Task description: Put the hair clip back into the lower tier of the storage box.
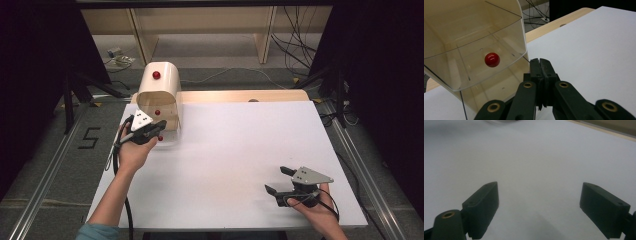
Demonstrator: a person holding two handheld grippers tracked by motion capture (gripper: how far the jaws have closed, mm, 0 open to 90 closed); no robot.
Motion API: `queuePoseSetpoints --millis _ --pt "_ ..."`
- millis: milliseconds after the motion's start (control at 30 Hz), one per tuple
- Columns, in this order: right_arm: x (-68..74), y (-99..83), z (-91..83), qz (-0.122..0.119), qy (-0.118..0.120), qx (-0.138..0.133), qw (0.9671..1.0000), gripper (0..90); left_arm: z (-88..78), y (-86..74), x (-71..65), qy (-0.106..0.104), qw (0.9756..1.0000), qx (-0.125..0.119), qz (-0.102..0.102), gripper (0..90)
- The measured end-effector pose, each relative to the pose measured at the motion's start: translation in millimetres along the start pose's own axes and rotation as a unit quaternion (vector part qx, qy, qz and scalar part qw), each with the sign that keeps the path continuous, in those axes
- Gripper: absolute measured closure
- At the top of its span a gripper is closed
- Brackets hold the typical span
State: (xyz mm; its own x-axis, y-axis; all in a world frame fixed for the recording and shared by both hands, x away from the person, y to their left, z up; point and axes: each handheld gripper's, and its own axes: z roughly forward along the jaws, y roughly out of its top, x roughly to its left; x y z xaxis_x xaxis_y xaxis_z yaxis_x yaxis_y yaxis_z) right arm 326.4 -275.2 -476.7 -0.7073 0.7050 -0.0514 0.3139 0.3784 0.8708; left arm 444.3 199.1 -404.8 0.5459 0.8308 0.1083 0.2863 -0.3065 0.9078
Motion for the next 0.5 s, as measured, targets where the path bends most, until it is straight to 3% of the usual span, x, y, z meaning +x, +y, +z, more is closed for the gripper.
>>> queuePoseSetpoints --millis 500 --pt "-0.3 -0.1 0.2 0.000 0.000 -0.001 1.0000 16.4 5.5 -0.8 6.5 0.005 1.0000 0.007 -0.005 89.5"
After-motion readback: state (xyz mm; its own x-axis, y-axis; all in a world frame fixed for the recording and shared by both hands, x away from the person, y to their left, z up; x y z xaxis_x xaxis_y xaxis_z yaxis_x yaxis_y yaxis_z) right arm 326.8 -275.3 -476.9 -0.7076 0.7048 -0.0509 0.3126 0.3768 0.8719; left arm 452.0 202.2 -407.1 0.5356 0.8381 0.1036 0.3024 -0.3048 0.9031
